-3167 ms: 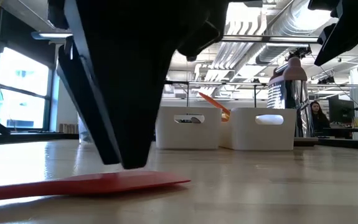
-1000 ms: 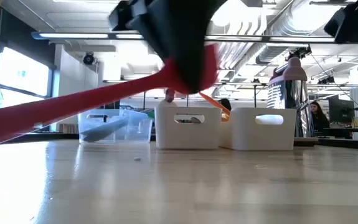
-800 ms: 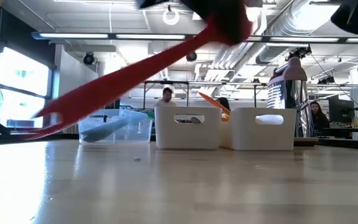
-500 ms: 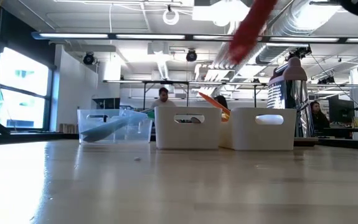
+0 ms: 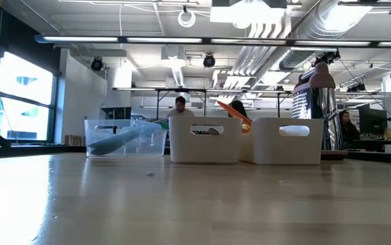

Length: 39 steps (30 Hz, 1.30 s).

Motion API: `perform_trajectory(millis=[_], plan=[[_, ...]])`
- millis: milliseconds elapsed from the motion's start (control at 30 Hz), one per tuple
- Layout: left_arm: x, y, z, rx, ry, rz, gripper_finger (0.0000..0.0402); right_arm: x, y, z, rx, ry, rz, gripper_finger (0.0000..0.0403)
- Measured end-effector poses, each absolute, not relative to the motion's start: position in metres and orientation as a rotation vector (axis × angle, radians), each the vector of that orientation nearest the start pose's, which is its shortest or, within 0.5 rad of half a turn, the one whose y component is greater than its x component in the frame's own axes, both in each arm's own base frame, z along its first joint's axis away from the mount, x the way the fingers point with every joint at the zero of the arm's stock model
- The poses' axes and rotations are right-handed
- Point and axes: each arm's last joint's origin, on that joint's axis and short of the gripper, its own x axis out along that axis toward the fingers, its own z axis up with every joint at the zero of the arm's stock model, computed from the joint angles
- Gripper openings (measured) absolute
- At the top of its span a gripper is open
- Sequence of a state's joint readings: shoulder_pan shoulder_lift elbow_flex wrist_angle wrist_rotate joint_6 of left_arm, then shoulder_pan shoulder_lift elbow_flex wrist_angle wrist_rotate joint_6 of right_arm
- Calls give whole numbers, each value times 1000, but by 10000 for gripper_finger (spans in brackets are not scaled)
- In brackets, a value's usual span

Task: Pick & Place Kitchen Items
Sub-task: Put the red spatula into the right white bin

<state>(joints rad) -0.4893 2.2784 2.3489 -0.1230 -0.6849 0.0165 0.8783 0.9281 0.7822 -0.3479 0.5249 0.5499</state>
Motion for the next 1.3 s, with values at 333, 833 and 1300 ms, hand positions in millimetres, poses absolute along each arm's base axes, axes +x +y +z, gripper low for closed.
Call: perform_trajectory(millis=[333,833,1300], plan=[[481,-207,382,17,-10,155,15,154,159,293,119,337,213,235],[483,-205,381,20,-2,133,15,155,161,291,27,334,236,34],[483,-205,376,42,44,123,112,154,160,288,6,364,244,13]])
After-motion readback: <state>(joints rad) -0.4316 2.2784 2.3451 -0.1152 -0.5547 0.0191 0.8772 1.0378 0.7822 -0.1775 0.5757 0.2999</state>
